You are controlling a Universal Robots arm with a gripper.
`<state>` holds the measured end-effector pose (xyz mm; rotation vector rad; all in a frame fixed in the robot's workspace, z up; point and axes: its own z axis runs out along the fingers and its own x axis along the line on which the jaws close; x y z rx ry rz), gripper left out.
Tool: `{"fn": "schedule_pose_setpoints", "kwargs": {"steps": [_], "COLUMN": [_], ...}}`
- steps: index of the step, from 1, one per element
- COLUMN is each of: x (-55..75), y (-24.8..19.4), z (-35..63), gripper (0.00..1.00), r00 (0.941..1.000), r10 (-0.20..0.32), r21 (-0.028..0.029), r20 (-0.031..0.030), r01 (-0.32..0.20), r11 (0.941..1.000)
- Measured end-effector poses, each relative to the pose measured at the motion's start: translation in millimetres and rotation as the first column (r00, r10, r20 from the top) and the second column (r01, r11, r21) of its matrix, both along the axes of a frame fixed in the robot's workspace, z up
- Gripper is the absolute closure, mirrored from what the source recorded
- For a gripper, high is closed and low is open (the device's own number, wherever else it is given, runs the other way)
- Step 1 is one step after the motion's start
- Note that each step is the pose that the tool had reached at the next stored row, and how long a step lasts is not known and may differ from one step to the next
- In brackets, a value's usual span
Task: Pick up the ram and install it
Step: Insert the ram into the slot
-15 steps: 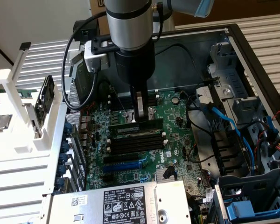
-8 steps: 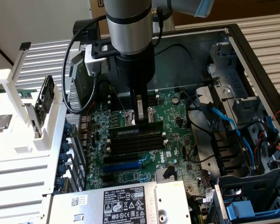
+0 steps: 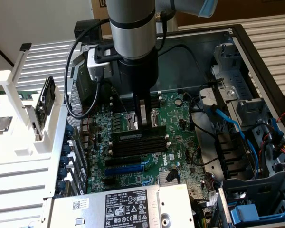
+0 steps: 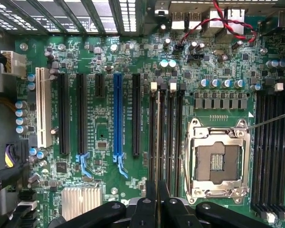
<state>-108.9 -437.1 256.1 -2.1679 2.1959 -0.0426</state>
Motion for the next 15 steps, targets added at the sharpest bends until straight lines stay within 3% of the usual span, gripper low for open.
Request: {"fn": "schedule_pose_setpoints", "kwargs": {"steps": [4,11,15], "x": [2.4,2.6,2.3], "y": [-0.1,0.0,2.2], "z": [-1.0,-4.7,-7.9], "gripper": [0.87,0.87,0.87], "r00": [1.0000,1.0000,1.0000], "r10": [0.000,0.000,0.000], "r21": [-0.0001,0.0000,0.0001], "r20": [-0.0060,-0.0064,-0.0063], "r01": [0.000,0.000,0.000], "r11": [1.0000,1.0000,1.0000]}}
